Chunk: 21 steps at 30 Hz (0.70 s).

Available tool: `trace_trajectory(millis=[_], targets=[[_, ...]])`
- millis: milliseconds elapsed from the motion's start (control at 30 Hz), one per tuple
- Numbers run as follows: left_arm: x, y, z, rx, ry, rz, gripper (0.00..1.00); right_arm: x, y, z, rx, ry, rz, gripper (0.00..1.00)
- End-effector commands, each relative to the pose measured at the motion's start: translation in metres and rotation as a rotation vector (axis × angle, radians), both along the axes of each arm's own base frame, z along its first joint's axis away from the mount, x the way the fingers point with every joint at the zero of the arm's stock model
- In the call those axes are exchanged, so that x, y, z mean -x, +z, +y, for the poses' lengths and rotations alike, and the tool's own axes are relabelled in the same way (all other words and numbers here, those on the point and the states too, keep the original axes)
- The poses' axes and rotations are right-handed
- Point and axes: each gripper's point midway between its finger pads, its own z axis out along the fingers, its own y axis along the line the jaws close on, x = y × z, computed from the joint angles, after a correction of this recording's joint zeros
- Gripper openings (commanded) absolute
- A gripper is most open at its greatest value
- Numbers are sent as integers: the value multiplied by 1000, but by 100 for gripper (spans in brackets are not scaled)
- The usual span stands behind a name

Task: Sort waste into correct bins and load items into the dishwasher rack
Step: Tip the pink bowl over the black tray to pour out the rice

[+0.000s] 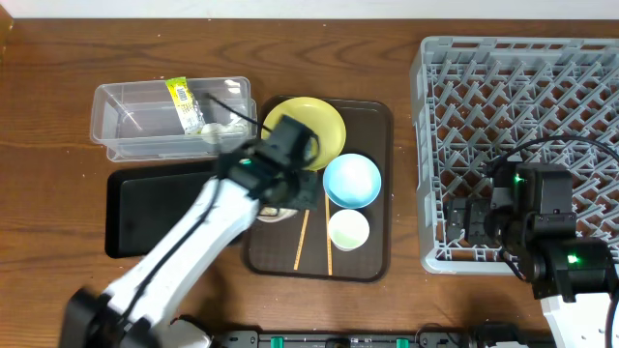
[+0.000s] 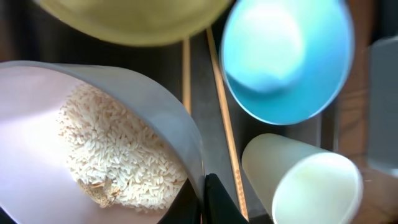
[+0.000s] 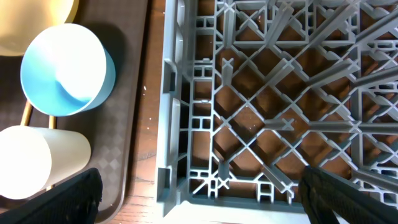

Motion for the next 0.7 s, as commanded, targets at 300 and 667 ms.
trace_trajectory(millis=[300,667], targets=[[-16,51,90,225,146,-56,6,-2,7,5,-11,11,-18,99],[-24,41,129,692,204,1,6,-2,7,5,-11,11,-17,99]])
